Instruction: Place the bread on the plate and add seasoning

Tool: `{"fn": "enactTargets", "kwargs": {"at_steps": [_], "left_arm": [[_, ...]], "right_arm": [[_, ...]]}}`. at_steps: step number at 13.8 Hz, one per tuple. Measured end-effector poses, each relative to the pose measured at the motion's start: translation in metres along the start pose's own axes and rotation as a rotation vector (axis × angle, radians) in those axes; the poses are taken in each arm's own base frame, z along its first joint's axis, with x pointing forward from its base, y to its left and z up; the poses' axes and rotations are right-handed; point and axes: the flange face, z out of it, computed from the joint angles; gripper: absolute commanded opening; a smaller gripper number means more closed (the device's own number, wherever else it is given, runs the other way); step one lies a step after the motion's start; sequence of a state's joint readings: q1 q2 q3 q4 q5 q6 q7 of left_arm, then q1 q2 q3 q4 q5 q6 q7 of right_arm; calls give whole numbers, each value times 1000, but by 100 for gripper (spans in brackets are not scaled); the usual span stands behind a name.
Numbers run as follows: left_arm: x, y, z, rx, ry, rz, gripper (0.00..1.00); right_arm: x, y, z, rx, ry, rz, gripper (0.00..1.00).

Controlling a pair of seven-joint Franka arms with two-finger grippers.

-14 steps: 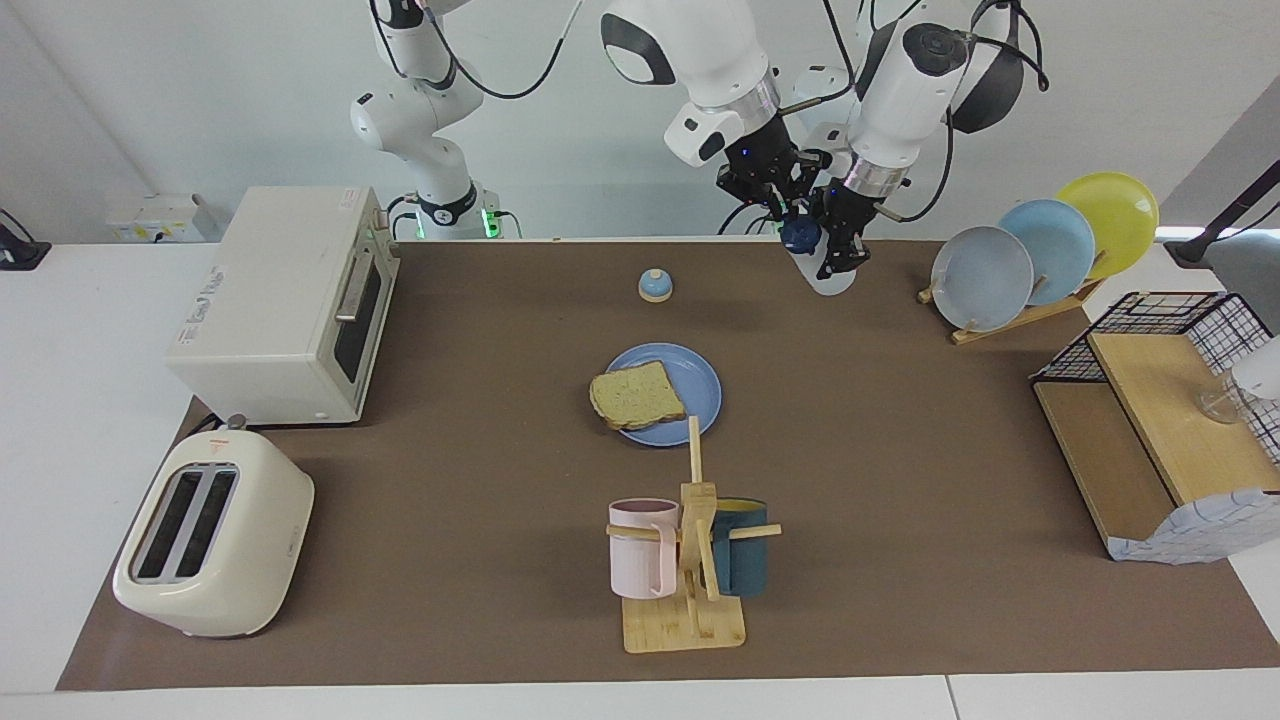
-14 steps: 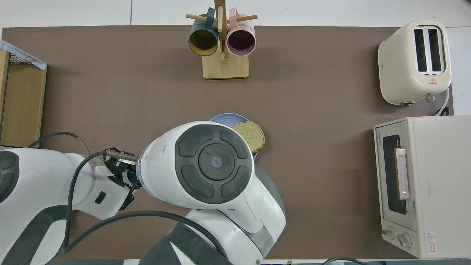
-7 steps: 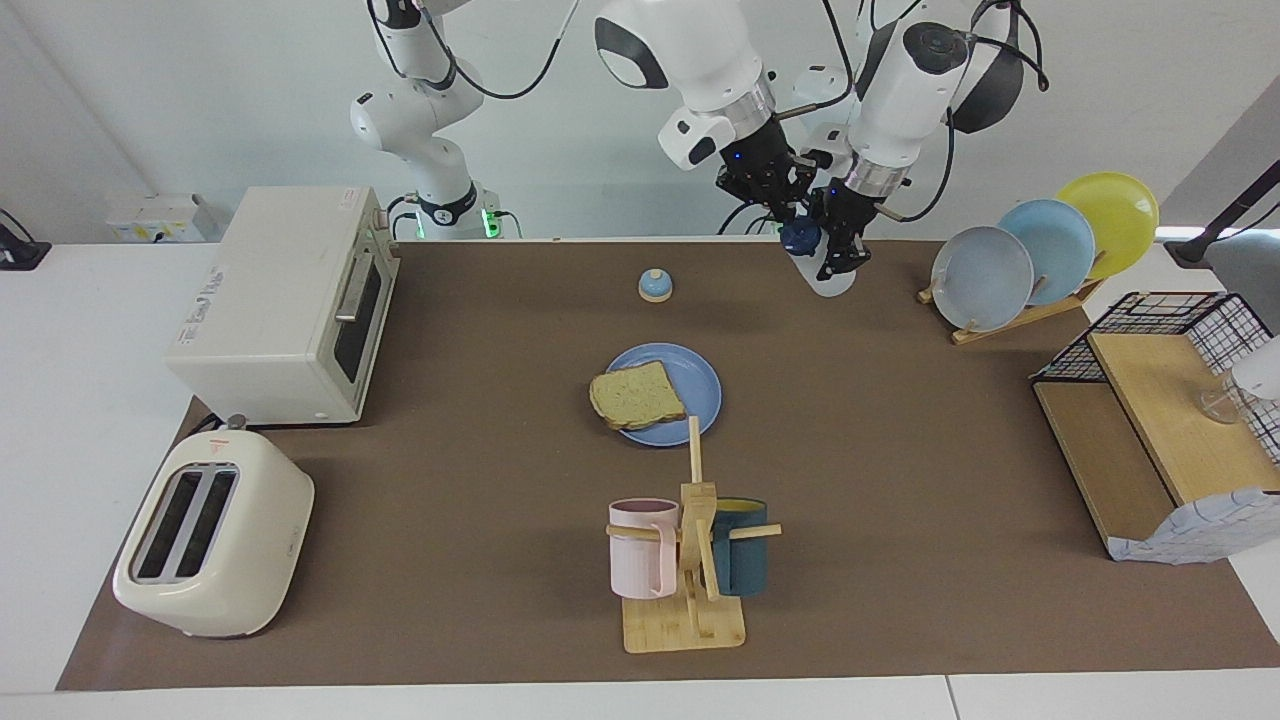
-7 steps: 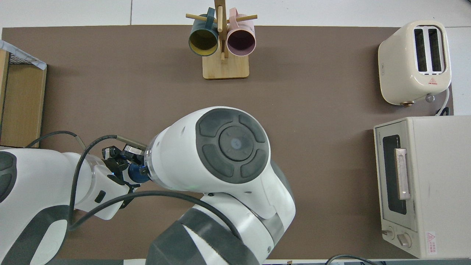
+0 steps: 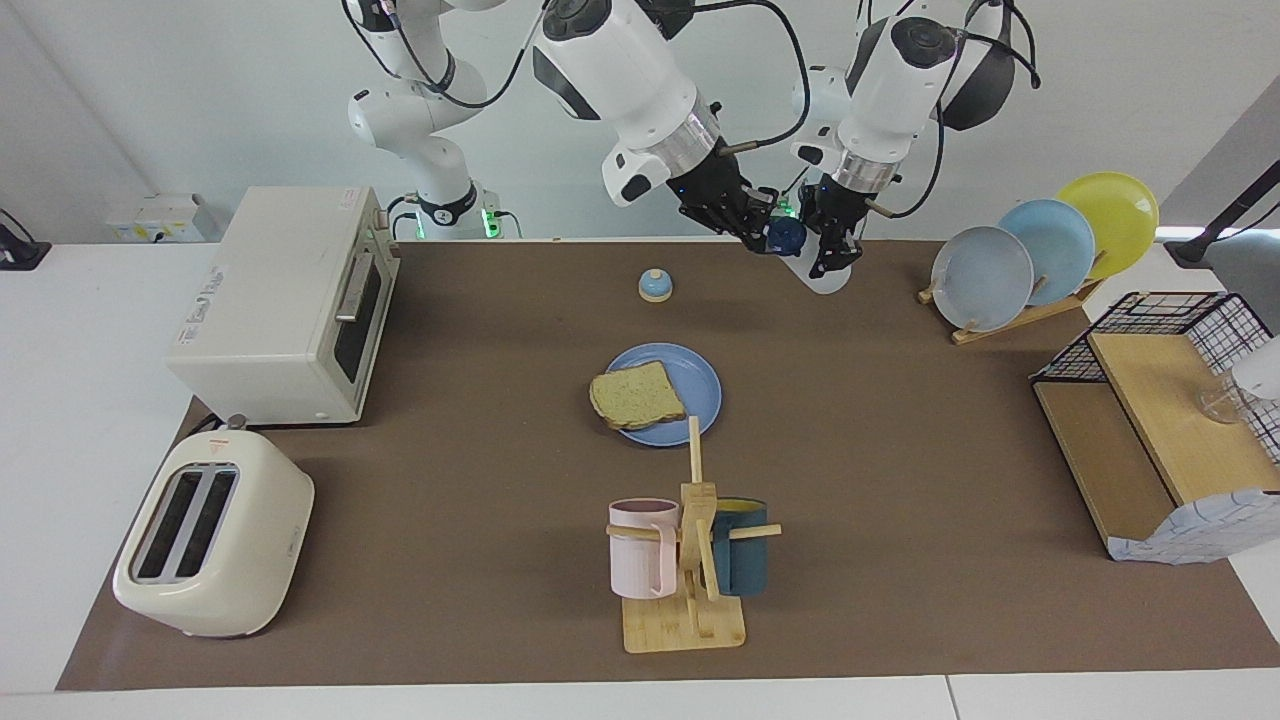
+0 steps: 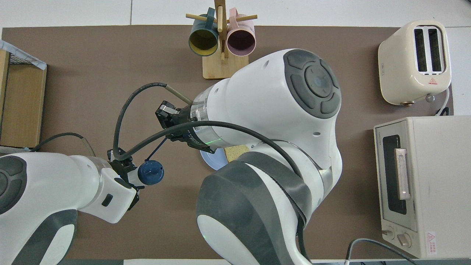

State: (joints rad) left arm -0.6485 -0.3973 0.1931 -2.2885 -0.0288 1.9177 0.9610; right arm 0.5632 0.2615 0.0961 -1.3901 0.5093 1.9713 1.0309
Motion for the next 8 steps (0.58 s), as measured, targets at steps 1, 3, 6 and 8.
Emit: {"fn": "enactTargets", "kwargs": {"at_steps": [1,3,6,8], "left_arm": [[-2,0,2,-7,-5,-4,0],[-4,0,5,-13,-7,-9,0],[-5,-1,5,-13,-8,-13,0],[-5,-1,4,5,-32,-44,0]], "right_arm": [[3,2,-3,-10,20,-44,100],[16,14,-16,-59,102,-120,100],[44,38,-41,-173,194,-269,100],[77,66,-70,-263,186,-369,100]]}}
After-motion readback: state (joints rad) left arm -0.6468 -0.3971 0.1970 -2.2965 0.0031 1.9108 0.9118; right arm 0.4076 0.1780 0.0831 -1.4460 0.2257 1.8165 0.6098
